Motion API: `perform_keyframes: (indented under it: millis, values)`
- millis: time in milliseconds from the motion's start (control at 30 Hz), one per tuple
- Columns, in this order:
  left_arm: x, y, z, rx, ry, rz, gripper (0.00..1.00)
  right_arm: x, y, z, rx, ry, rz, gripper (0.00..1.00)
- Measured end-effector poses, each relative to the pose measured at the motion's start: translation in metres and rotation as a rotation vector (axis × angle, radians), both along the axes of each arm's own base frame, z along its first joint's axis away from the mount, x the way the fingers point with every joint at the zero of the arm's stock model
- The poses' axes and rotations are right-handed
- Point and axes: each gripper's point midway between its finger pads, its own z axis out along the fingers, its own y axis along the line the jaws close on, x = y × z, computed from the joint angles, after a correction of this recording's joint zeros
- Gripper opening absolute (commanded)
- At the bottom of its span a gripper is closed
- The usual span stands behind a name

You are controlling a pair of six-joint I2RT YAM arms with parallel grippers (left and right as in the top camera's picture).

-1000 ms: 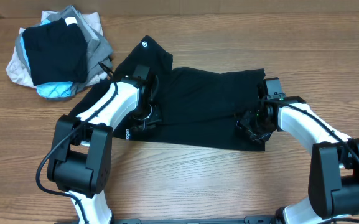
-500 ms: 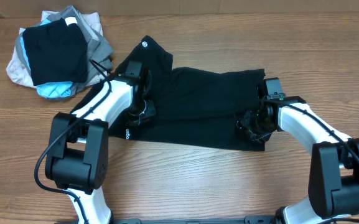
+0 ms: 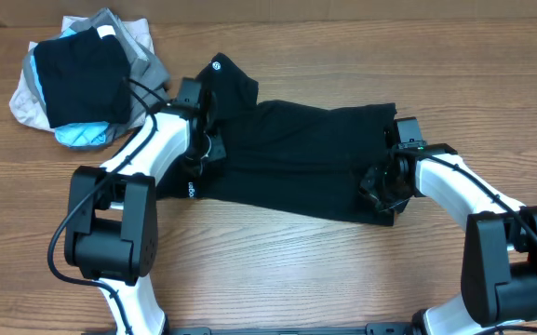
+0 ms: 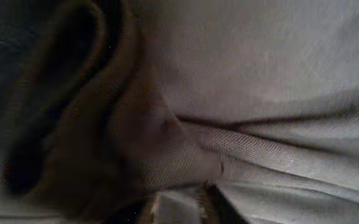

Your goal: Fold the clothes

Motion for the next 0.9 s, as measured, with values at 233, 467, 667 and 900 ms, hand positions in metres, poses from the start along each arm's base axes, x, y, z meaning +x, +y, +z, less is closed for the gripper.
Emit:
perform_keyframes:
  millis: [233, 467, 667, 900]
  values:
    - [0.014, 0.028, 0.014, 0.152, -0.042, 0.020, 0.43, -0.003, -0.005, -0.001, -0.031, 0.019, -0.033, 0.27]
    - [0.032, 0.059, 0.021, 0.229, -0.102, 0.061, 0.52, -0.006, -0.006, -0.002, -0.036, 0.034, -0.051, 0.26]
    - [0.019, 0.068, 0.037, 0.272, -0.027, 0.050, 0.77, -0.019, -0.012, -0.003, -0.071, 0.092, -0.095, 0.25]
    - [-0.003, 0.079, 0.066, 0.333, 0.079, 0.047, 1.00, -0.026, -0.022, -0.003, -0.078, 0.132, -0.139, 0.24]
